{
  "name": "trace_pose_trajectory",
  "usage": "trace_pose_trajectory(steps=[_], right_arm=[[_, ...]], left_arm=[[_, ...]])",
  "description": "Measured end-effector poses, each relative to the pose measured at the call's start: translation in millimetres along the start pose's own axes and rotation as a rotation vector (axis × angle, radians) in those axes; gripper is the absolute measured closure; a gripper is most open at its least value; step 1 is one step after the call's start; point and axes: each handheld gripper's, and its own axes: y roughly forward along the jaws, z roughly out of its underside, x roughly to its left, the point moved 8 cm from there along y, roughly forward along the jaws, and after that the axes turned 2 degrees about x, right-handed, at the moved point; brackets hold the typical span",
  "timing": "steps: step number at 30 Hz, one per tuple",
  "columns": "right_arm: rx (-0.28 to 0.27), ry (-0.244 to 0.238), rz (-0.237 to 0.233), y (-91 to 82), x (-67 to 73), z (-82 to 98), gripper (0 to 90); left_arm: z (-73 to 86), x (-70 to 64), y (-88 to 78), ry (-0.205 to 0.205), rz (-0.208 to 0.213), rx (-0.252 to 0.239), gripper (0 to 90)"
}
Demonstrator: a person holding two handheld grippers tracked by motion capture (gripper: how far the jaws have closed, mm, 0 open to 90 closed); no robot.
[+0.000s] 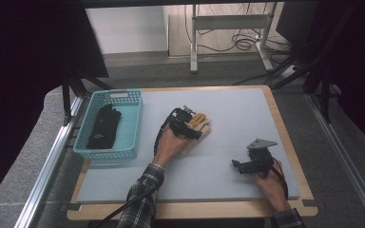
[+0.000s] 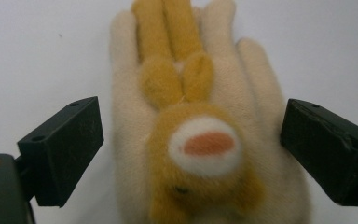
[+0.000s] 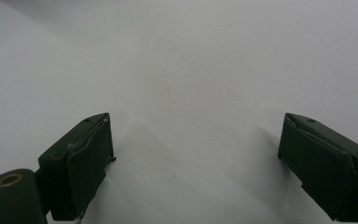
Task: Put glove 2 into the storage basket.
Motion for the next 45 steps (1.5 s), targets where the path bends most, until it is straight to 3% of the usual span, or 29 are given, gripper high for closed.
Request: trace_pose_trajectory(steps=[3, 7, 8, 12, 19, 25, 34, 45], right_arm=[[0.0, 0.0, 0.0, 0.0, 0.0, 0.0, 9.8], [0.0, 0.001, 0.0, 0.0, 0.0, 0.0, 9.8], [0.0, 0.001, 0.0, 0.1, 0.1, 0.0, 9.8], [0.0, 0.001, 0.0, 0.1, 0.1, 0.0, 9.8], [0.0, 0.001, 0.001, 0.1, 0.1, 0.0, 9.8], [0.0, 0.001, 0.0, 0.1, 0.1, 0.0, 9.8], [0.0, 0.001, 0.0, 0.1, 0.2, 0.0, 9.8], [-0.001, 0.0, 0.0, 0.0, 0.1, 0.0, 9.8]], left_arm=[[4.1, -4.1, 7.4, 0.013, 0.015, 0.03, 6.5], [11.0, -11.7, 15.8, 0.066, -0.005, 0.083, 7.8], [10.8, -13.1, 15.8, 0.066, -0.004, 0.073, 8.4], [11.6, -14.8, 12.9, 0.063, 0.007, 0.073, 16.3], [10.3, -24.0, 7.7, 0.077, 0.008, 0.087, 43.3], [9.6, -26.3, 5.4, 0.078, 0.017, 0.09, 53.9], [7.4, -22.0, -5.1, 0.039, 0.047, 0.061, 56.4], [-2.8, -13.1, -31.2, 0.026, 0.021, 0.02, 56.0]])
